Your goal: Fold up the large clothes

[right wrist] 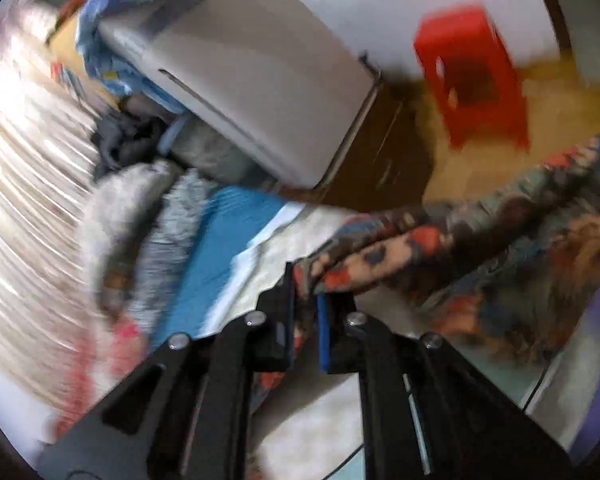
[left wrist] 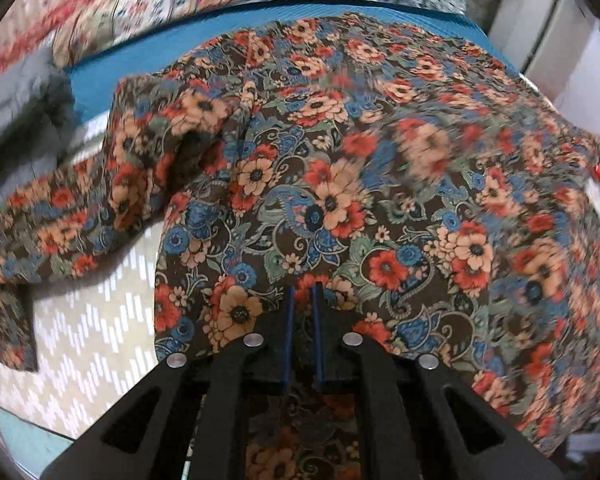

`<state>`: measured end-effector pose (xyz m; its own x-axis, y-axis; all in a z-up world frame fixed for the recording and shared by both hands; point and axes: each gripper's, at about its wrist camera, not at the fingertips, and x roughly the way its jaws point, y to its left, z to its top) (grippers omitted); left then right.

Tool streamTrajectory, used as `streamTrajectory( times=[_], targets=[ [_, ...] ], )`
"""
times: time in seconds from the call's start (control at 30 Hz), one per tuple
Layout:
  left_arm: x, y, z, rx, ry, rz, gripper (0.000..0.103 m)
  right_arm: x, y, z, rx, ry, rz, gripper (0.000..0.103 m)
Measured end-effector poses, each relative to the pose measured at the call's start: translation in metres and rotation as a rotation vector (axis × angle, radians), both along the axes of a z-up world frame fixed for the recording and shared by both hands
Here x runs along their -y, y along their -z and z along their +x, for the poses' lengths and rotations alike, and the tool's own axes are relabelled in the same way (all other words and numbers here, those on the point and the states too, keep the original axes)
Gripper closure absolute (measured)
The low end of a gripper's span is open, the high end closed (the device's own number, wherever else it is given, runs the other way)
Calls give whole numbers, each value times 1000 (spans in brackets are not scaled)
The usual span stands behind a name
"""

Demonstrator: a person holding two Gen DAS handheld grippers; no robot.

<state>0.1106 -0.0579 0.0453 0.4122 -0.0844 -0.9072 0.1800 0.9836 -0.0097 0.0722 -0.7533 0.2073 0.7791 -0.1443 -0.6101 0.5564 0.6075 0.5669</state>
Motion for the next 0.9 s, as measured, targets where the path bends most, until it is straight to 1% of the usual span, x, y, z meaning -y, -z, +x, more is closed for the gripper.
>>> streamTrajectory(
  times=[0.03, 0.1, 0.13, 0.17, 0.23, 0.27, 0.3, 0.33, 0.37, 0.4, 0.43, 0.47, 0.5, 0.53, 0.57, 0.6, 0.63, 0.67, 0.73, 0.8, 0.87, 0.9],
  targets=[
    [1, -2, -1, 3, 7, 9, 74, 1, 7, 7, -24, -5, 27, 93],
    [2, -7, 2, -10, 14, 6, 74, 5, 16, 13, -30, -7, 63, 93],
    [4, -16, 6, -11, 35, -6, 74, 2, 18, 12, -28, -8, 71, 92],
    [5, -25, 10, 10, 42, -13, 74, -2, 20, 8, -38, -6, 75, 90],
    [-5, -47, 21, 76, 19, -23, 74, -11, 27, -3, -53, -6, 112, 74],
    [-16, -61, 28, 103, -3, -48, 74, -17, 33, -20, -54, -8, 145, 58],
    [-28, -73, 36, 121, -24, -68, 75, -27, 37, -36, -58, -16, 143, 58],
    [-36, -80, 42, 131, -35, -68, 78, -37, 38, -44, -67, -35, 122, 58],
    [-47, -87, 53, 142, -47, -50, 81, -53, 36, -53, -94, -67, 65, 58],
    [-55, -89, 59, 144, -53, -29, 93, -69, 32, -59, -116, -85, 3, 58],
    [-61, -90, 68, 141, -59, -6, 103, -83, 27, -63, -119, -106, -54, 58],
    [-67, -89, 81, 139, -68, 25, 103, -105, 15, -62, -101, -158, -132, 58],
    [-69, -89, 91, 145, -71, 51, 103, -117, 7, -58, -89, -194, -174, 58],
    [-71, -90, 99, 154, -67, 79, 103, -131, -2, -47, -74, -245, -220, 58],
    [-72, -91, 113, 168, -63, 103, 103, -148, -13, -28, -53, -324, -262, 58],
    [-72, -93, 120, 179, -62, 112, 103, -162, -19, -6, -36, -411, -279, 58],
    [-71, -94, 129, 188, -58, 117, 103, -178, -22, 27, -33, -510, -285, 58],
    [-64, -95, 143, 202, -43, 124, 103, -188, -22, 50, -40, -566, -286, 58],
    [-55, -94, 161, 228, -11, 147, 103, -208, -14, 103, -67, -667, -268, 57],
    [-42, -91, 182, 239, 20, 159, 103, -227, 1, 162, -123, -744, -225, 47],
    [-28, -82, 202, 220, 68, 153, 103, -244, 15, 212, -166, -787, -201, 42],
    [-21, -77, 208, 209, 92, 156, 103, -253, 24, 232, -193, -806, -199, 38]
  ],
)
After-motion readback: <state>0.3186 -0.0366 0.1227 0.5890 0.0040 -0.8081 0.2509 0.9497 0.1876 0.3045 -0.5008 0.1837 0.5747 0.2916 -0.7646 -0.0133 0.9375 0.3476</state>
